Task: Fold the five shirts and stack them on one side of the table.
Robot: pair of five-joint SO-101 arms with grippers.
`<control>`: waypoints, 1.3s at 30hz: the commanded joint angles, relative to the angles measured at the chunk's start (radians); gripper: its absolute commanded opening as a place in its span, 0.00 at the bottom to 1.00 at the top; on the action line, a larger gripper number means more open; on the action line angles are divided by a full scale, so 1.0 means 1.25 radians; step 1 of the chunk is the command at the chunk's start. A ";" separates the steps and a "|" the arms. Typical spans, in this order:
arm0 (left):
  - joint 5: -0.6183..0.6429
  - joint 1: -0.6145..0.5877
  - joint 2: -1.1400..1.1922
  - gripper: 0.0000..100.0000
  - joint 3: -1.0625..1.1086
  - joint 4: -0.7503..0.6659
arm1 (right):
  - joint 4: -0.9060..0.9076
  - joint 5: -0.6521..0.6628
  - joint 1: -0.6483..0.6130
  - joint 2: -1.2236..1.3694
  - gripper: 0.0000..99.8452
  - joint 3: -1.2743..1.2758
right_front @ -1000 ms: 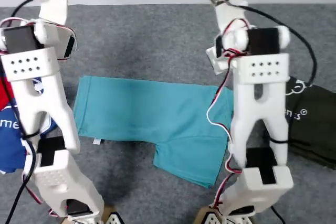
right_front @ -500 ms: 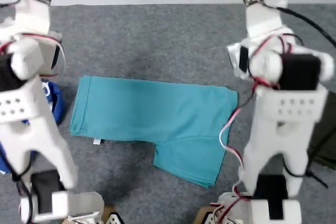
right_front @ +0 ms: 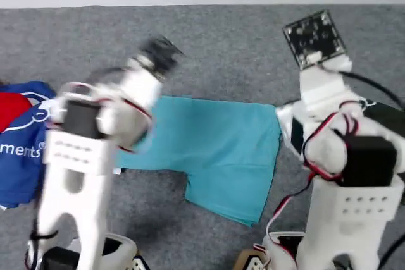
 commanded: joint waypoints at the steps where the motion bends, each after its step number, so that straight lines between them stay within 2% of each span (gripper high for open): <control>1: -0.009 0.117 -0.028 0.16 0.106 -0.071 | 0.033 0.000 0.010 -0.060 0.01 0.049; 4: -0.009 0.203 -0.025 0.18 0.169 -0.103 | 0.031 0.000 0.034 -0.090 0.01 0.066; 9: -0.009 0.338 -0.025 0.21 0.272 -0.190 | 0.031 0.000 0.157 -0.117 0.01 0.069; 14: 0.022 0.412 -0.023 0.21 0.355 -0.286 | 0.031 0.000 0.234 -0.141 0.02 0.069; 25: 0.032 0.442 0.007 0.21 0.505 -0.436 | 0.031 -0.006 0.246 -0.169 0.05 0.070; 30: 0.032 0.439 0.151 0.21 0.484 -0.482 | 0.031 -0.006 0.246 -0.168 0.08 0.070; 39: 0.032 0.442 0.327 0.20 0.349 -0.446 | 0.031 -0.006 0.246 -0.168 0.08 0.070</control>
